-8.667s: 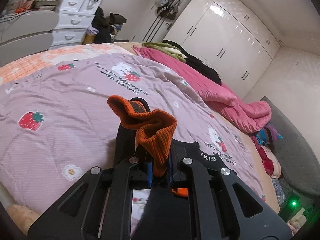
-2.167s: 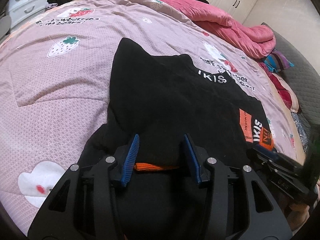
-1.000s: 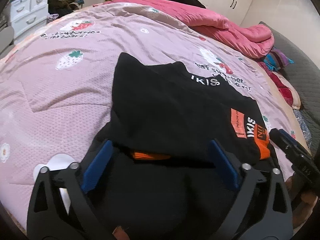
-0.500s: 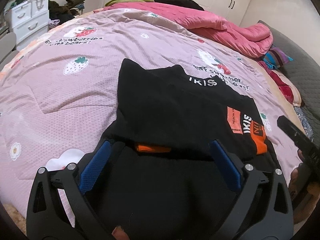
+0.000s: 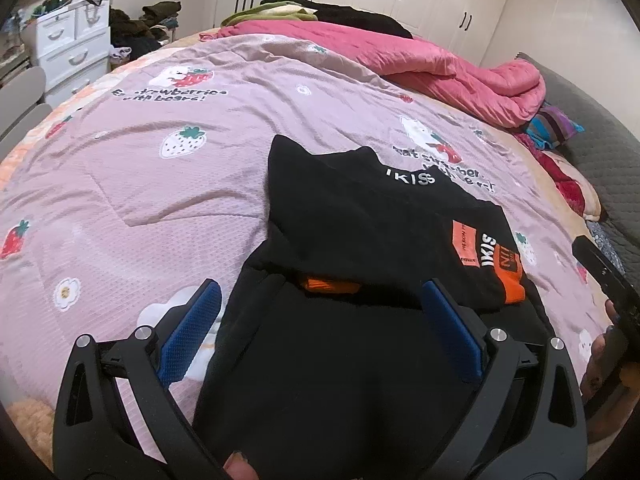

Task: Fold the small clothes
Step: 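Move both tools to the shirt hem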

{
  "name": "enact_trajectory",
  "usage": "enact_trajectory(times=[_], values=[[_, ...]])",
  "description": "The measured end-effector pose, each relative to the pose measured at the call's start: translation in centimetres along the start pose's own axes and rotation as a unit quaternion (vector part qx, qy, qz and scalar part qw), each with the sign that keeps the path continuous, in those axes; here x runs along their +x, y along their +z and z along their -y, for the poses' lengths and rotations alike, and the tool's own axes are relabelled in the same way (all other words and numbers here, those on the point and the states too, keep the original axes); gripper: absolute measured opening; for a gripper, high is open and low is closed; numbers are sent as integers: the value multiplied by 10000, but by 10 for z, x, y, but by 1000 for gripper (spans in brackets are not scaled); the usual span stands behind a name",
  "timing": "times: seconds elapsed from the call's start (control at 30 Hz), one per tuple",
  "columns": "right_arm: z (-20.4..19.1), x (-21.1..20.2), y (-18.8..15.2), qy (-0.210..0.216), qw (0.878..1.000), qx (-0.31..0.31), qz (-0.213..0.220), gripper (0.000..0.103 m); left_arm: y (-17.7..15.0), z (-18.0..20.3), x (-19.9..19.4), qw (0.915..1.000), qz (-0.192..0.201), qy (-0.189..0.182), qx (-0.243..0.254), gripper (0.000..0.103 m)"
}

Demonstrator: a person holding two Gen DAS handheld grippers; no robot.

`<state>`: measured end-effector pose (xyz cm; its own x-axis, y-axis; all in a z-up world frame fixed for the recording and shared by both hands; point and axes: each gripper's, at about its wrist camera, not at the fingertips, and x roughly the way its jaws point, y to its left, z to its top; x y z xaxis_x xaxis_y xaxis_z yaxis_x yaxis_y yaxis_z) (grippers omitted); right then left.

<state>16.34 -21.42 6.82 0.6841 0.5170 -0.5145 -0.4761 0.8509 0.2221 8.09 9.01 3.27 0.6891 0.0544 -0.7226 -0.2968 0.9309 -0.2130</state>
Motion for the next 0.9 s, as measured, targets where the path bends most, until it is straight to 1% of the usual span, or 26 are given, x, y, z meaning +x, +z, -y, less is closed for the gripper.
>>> enact_trajectory(times=[0.2, 0.47, 0.9], values=[[2, -16, -4, -71, 10000, 28, -18, 99, -4, -2, -10, 10000, 51, -13, 12, 94], [5, -34, -12, -168, 9998, 24, -37, 99, -11, -7, -22, 9999, 77, 58, 60, 94], [7, -55, -25, -231, 9997, 48, -112, 99, -31, -17, -33, 9998, -5, 174, 140, 94]])
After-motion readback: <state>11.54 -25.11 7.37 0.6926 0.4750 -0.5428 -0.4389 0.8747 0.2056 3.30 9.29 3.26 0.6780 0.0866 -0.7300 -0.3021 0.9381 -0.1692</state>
